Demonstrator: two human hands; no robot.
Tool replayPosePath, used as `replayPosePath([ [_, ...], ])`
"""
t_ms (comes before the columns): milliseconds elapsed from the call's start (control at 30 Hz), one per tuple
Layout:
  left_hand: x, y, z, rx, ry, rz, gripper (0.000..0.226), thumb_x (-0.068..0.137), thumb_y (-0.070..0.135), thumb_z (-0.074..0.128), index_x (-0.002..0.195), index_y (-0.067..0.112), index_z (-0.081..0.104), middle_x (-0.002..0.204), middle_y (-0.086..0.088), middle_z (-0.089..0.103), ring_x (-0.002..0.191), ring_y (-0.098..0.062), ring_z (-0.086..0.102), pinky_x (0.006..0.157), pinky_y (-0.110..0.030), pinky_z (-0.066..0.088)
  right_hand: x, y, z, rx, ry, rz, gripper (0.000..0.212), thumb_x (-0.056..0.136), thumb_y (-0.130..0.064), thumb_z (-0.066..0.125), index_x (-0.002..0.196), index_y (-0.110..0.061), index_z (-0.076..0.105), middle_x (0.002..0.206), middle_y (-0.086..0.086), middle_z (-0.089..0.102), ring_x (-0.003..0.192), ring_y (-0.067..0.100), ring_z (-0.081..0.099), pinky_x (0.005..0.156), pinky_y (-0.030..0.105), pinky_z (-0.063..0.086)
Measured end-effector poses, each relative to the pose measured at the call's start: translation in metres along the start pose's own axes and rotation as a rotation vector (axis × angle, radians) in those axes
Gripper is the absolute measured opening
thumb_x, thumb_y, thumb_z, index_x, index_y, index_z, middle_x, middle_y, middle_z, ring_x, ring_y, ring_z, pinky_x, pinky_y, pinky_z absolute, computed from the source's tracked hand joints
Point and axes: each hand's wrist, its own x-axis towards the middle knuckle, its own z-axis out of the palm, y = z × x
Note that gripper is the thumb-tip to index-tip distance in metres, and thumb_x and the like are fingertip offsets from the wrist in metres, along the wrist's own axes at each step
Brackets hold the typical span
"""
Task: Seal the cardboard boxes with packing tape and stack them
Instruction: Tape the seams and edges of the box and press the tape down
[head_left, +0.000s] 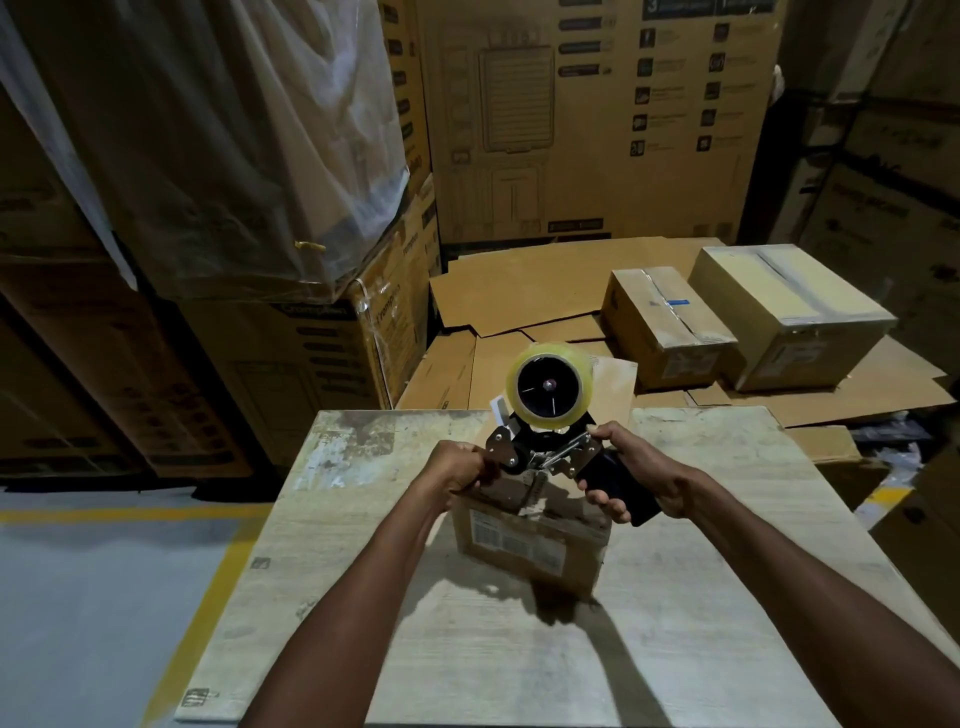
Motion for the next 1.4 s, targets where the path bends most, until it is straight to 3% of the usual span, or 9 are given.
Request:
replayPosePath([
  [67,0.005,-0.001,-0.009,0.096,0.006,0.045,0.027,0.080,-0.012,0.070,0.059,0.006,0.069,0.055,-0.007,0.066,0.041,-0.011,0.054,0.045,-0.019,0.040,0.006,0.003,0.006,-0.018,-0.008,0.005,0.078,0.091,-0.078,0.041,0.093,-0.003,0.063,0.075,0.011,0.052,0.055,0.022,0.043,0.054,0.033,0.037],
  [133,0.010,-0.003,-0.022,0.153,0.022,0.071,0.017,0.080,-0.009,0.071,0.066,0.002,0.071,0.063,-0.012,0.068,0.047,-0.015,0.056,0.051,-0.024,0.043,0.008,0.004,0.010,-0.023,-0.014,0.006,0.078,0.092,-0.077,0.041,0.092,-0.003,0.063,0.074,0.011,0.052,0.055,0.023,0.043,0.054,0.033,0.037],
  [333,0.026,-0.012,-0.079,0.293,0.061,0.181,0.017,0.086,0.012,0.082,0.071,0.005,0.076,0.070,-0.012,0.074,0.054,-0.011,0.062,0.048,-0.024,0.047,-0.002,0.011,0.007,-0.103,0.024,0.012,0.078,0.097,-0.071,0.036,0.094,0.000,0.065,0.073,0.013,0.054,0.054,0.023,0.045,0.052,0.031,0.042],
  [567,0.037,-0.036,-0.070,0.351,0.076,0.251,0.020,0.093,0.010,0.073,0.079,-0.005,0.074,0.071,-0.017,0.072,0.045,-0.007,0.055,0.042,-0.020,0.039,0.003,0.016,0.020,-0.241,0.076,0.021,0.077,0.097,-0.070,0.038,0.098,0.002,0.066,0.073,0.009,0.060,0.056,0.020,0.052,0.055,0.029,0.044],
  [733,0.043,-0.050,-0.068,0.356,0.079,0.266,0.023,0.093,0.013,0.074,0.074,0.000,0.074,0.070,-0.014,0.073,0.060,-0.023,0.059,0.057,-0.034,0.047,0.005,0.022,0.025,-0.259,0.108,0.018,0.072,0.099,-0.069,0.039,0.090,-0.002,0.065,0.074,0.011,0.060,0.056,0.021,0.052,0.055,0.030,0.043],
  [1000,0.047,-0.055,-0.065,0.426,0.071,0.322,0.023,0.094,0.014,0.072,0.076,0.001,0.074,0.071,-0.005,0.072,0.065,-0.016,0.063,0.070,-0.035,0.055,0.002,0.023,0.029,-0.282,0.114,0.003,0.065,0.100,-0.065,0.040,0.091,-0.003,0.059,0.072,0.009,0.059,0.056,0.020,0.051,0.054,0.029,0.044],
  [1100,0.047,-0.064,-0.061,0.446,0.102,0.347,0.023,0.094,0.016,0.071,0.077,0.001,0.074,0.069,-0.003,0.069,0.063,-0.011,0.059,0.066,-0.026,0.046,0.003,0.026,0.029,-0.289,0.128,-0.010,0.065,0.102,-0.062,0.039,0.100,0.000,0.056,0.071,0.009,0.060,0.056,0.020,0.052,0.054,0.029,0.045],
  [1233,0.044,-0.074,-0.053,0.402,0.117,0.371,0.022,0.097,0.017,0.067,0.079,0.004,0.072,0.068,0.003,0.063,0.065,-0.008,0.056,0.066,-0.022,0.038,0.004,0.030,0.028,-0.283,0.127,-0.018,0.061,0.102,-0.062,0.040,0.109,-0.003,0.054,0.071,0.008,0.061,0.057,0.021,0.052,0.055,0.031,0.045],
  [1400,0.041,-0.087,-0.040,0.229,0.138,0.307,0.009,0.101,0.024,0.060,0.095,0.019,0.065,0.087,-0.005,0.066,0.080,-0.024,0.065,0.071,-0.040,0.054,0.004,0.033,0.029,-0.297,0.141,0.012,0.066,0.100,-0.066,0.041,0.106,-0.002,0.058,0.072,0.009,0.060,0.057,0.020,0.052,0.054,0.029,0.044],
])
